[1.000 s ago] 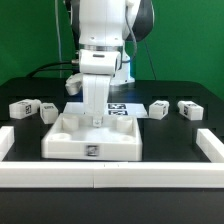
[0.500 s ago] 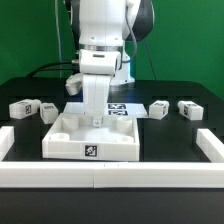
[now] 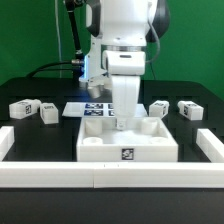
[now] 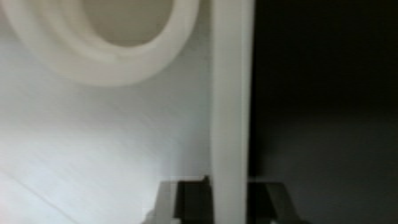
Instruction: Assemble square table
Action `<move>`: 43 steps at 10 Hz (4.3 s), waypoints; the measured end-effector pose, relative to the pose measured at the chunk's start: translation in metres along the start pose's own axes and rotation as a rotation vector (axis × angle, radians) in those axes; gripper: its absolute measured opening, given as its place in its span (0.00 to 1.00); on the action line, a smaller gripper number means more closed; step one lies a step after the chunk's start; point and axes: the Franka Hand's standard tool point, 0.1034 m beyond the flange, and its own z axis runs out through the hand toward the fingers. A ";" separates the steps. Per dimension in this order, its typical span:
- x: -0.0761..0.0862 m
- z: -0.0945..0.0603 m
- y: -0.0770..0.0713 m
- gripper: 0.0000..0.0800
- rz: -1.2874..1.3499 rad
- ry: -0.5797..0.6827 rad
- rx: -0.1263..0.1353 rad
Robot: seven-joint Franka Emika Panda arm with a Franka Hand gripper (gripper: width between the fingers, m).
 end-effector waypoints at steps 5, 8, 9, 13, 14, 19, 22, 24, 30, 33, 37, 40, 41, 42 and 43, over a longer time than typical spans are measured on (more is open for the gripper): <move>0.047 0.005 0.036 0.06 0.032 -0.014 0.045; 0.047 0.005 0.036 0.06 0.029 -0.020 0.055; 0.047 0.005 0.036 0.19 0.030 -0.020 0.055; 0.046 0.005 0.036 0.74 0.031 -0.020 0.056; 0.046 0.005 0.036 0.74 0.031 -0.020 0.056; 0.046 0.005 0.036 0.81 0.031 -0.020 0.056; 0.054 -0.015 0.034 0.81 0.084 -0.028 0.039; 0.069 -0.036 0.026 0.81 0.188 -0.044 0.035; 0.128 -0.056 0.021 0.81 0.734 -0.025 0.005; 0.130 -0.056 0.020 0.81 0.903 -0.020 0.011; 0.174 -0.057 -0.024 0.81 1.218 -0.024 0.044; 0.173 -0.057 -0.022 0.81 1.243 -0.037 0.058; 0.173 -0.056 -0.024 0.81 1.246 -0.043 0.063; 0.177 -0.048 -0.032 0.81 1.247 -0.104 0.095; 0.178 -0.039 -0.047 0.81 1.226 -0.192 0.141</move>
Offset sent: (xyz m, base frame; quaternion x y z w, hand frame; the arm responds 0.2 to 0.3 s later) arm 0.0451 0.0290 -0.0070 -0.0036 0.0054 0.0391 0.9992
